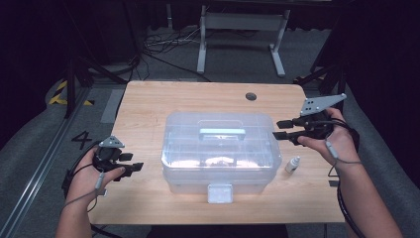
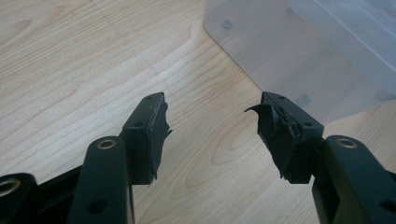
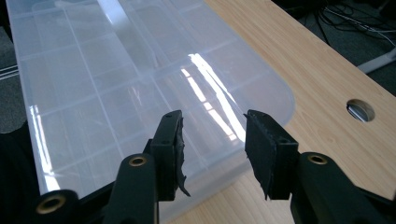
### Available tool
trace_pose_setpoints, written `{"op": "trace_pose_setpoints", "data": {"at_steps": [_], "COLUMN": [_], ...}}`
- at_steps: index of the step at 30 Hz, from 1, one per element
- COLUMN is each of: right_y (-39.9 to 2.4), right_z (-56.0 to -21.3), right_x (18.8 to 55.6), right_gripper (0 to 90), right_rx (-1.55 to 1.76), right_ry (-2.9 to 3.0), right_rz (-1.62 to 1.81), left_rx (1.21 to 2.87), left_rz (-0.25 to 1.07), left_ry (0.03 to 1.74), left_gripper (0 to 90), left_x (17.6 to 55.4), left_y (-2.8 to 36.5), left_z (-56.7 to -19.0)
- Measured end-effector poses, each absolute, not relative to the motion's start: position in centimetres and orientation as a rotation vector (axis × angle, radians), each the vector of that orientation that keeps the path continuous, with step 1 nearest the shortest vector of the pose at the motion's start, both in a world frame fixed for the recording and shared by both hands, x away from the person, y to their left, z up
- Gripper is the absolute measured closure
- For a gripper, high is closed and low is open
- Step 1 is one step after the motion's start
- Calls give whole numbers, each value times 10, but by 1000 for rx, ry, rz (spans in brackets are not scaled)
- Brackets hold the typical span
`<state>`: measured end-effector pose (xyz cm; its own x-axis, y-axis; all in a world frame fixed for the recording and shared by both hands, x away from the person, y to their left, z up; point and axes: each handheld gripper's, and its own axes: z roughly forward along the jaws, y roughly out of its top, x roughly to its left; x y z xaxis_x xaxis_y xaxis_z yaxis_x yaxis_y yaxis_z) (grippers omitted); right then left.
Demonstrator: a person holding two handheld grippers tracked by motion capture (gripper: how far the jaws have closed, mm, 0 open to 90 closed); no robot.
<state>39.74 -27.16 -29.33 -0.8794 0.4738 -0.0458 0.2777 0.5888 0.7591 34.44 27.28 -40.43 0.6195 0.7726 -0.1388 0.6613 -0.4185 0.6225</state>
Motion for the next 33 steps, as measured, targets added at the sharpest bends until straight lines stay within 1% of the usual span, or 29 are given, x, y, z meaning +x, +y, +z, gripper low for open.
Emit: {"op": "trace_pose_setpoints", "data": {"at_steps": [3,18,27,33], "right_y": [-255,-207,-186,-168], "right_z": [-289,-288,-293,-297], "right_x": [397,399,402,405], "right_gripper": [571,517,517,537], "right_rx": [565,399,350,312], "right_ry": [2602,2671,2696,2718], "right_rz": [1200,1204,1181,1131], "left_rx": [2192,2201,2193,2193], "left_rz": [230,218,220,219], "left_ry": [1121,1103,1102,1097], "left_gripper": [429,429,429,429], "left_x": [344,346,346,346], "left_y": [272,271,269,269], "left_z": [-404,-406,-407,-407]}}
